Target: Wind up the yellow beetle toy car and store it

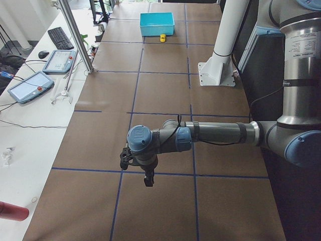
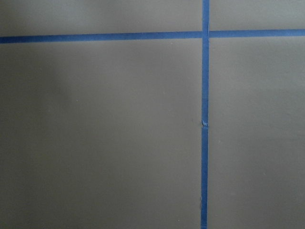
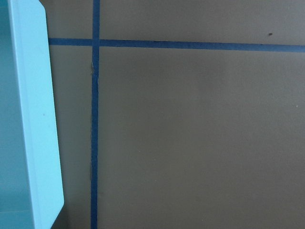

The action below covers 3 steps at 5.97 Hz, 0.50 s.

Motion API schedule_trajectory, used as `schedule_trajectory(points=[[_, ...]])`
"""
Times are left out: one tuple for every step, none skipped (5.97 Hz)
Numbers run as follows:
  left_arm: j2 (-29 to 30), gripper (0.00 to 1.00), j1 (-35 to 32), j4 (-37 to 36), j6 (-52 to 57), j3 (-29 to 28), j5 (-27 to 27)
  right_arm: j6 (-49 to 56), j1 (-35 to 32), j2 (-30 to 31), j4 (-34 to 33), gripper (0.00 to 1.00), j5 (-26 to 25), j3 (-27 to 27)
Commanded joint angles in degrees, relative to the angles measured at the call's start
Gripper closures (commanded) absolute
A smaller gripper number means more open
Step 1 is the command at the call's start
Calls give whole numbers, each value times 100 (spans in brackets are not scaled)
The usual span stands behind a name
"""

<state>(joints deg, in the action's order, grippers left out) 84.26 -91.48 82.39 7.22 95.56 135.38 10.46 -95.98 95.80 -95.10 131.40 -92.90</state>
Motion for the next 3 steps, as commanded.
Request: schedule_trajectory(points=[[-15,0,16,5,-36,15,102,0,0,0,0,0,9,0],[-15,0,16,5,-28,7,102,9,0,9,-9,0,0,9],[-41,0,16,5,7,-19,94,0,0,9,0,0,0,0]])
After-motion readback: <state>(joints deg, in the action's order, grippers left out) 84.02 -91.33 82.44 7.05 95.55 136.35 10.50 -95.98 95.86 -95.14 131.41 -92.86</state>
